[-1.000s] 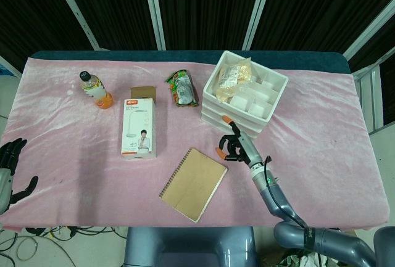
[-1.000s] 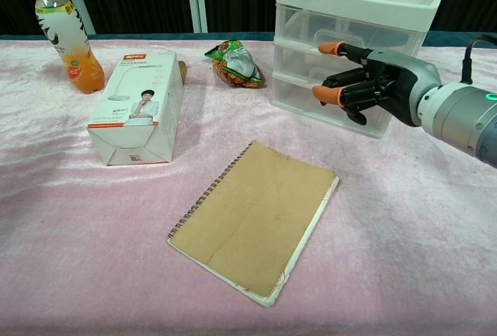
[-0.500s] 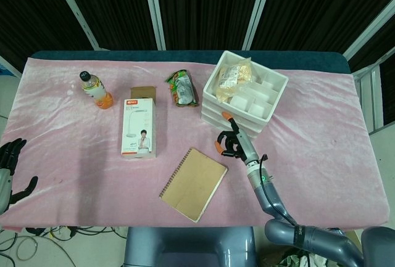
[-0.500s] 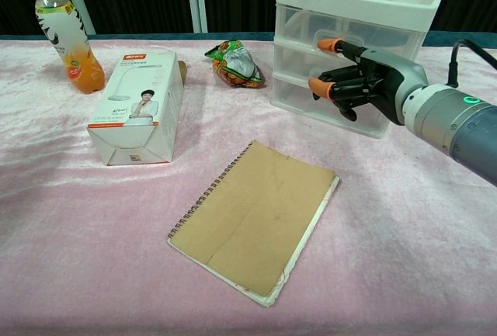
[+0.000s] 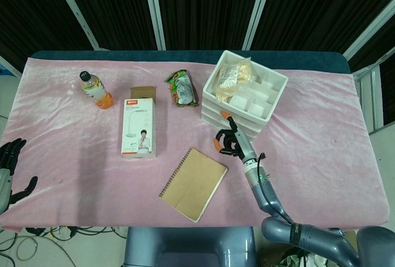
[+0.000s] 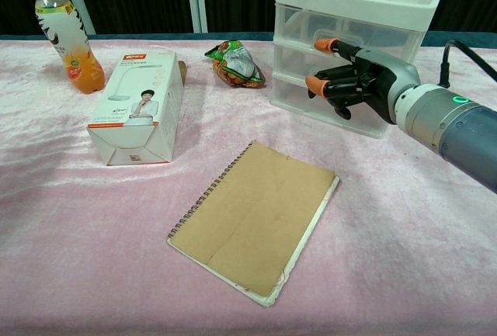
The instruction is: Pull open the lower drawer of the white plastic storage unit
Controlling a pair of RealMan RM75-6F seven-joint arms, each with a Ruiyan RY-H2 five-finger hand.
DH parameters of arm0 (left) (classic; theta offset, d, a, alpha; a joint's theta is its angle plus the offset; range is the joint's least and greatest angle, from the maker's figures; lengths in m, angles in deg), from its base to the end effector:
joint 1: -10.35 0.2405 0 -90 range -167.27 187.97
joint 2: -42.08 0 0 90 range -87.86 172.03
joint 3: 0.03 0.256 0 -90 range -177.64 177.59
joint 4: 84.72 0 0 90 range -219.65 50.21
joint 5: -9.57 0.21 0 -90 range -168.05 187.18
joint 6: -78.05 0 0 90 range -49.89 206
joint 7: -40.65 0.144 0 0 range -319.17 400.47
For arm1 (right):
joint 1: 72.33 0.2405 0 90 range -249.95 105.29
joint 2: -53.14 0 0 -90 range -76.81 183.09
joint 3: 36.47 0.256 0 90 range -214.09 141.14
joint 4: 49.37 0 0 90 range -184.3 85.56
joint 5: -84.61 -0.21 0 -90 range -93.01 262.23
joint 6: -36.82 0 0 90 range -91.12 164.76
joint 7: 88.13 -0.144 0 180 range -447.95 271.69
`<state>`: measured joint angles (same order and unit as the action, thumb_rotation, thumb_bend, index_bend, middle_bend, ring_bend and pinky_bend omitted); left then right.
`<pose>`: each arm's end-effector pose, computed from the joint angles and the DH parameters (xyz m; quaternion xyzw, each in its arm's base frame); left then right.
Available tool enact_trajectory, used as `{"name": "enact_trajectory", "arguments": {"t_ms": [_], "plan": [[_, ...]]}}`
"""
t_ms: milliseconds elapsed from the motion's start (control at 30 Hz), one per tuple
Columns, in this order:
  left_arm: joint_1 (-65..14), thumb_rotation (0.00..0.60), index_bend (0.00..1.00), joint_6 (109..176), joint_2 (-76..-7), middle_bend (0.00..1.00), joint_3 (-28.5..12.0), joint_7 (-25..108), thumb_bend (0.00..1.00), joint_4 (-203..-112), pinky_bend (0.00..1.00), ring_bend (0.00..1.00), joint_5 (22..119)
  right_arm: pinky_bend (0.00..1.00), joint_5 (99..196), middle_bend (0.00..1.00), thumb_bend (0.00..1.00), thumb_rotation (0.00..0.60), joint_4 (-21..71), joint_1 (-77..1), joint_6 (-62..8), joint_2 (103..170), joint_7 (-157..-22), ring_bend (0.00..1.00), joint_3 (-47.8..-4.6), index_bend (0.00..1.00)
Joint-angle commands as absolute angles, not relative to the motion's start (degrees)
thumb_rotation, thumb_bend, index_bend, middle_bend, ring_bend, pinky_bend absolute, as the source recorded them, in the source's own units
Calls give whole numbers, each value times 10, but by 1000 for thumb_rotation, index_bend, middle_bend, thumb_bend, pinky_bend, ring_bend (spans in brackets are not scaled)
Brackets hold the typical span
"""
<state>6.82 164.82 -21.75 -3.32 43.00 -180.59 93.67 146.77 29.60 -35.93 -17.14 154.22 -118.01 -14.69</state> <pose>-0.3053 0.1744 0.1617 -0.5712 -0.3958 -0.3921 0.6027 -0.1366 -0.3481 -0.0464 0.3925 -0.7017 0.5591 0.2022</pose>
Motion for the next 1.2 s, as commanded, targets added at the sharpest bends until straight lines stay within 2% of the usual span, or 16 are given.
{"name": "enact_trajectory", "arguments": {"t_ms": [33, 600, 1200], "plan": [[68, 600, 58, 1648, -217, 64, -33, 430, 336, -1806, 178, 51, 937, 808, 1468, 623, 390, 600, 298, -360, -171, 1542, -1178, 795, -147, 4], [68, 600, 58, 1643, -215, 64, -33, 432, 336, -1810, 186, 52, 930, 808, 1493, 626, 395, 600, 322, -363, -152, 1532, -1200, 795, -155, 51], [68, 600, 59, 1640, -213, 64, -33, 434, 336, -1813, 187, 52, 927, 808, 1533, 626, 396, 600, 370, -381, -172, 1527, -1205, 795, -184, 55]]}}
